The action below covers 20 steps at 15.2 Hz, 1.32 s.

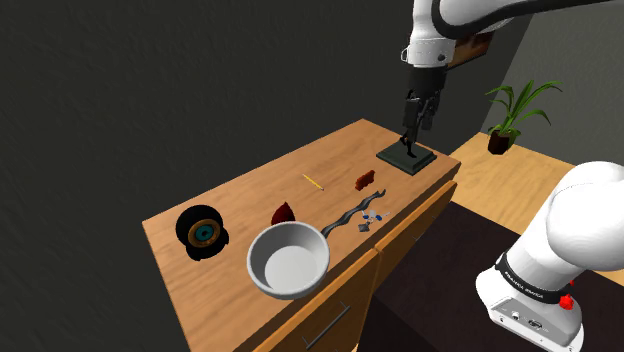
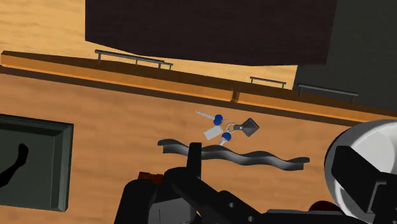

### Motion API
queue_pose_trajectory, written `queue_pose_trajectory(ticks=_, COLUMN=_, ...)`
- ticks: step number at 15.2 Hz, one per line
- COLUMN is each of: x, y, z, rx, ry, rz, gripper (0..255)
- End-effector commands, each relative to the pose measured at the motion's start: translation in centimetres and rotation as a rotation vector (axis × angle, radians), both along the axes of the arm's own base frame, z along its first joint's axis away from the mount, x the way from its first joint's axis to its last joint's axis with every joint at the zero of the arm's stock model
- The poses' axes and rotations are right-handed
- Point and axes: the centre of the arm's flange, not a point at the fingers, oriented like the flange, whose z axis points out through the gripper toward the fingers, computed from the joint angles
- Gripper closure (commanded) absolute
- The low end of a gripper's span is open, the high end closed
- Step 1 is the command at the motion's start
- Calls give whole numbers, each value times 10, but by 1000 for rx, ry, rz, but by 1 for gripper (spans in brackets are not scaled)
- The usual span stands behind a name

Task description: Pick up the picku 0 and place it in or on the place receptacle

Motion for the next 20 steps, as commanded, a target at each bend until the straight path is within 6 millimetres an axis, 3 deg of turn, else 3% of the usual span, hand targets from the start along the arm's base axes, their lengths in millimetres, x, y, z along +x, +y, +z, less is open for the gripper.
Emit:
queue_pose_trajectory(ticks=1, x=22, y=11, z=-13, rx=12, ry=4, rz=-1, gripper=0)
queue_pose_trajectory(ticks=20, x=221, y=94, z=-144, rx=114, ry=52, rz=-1, gripper=0)
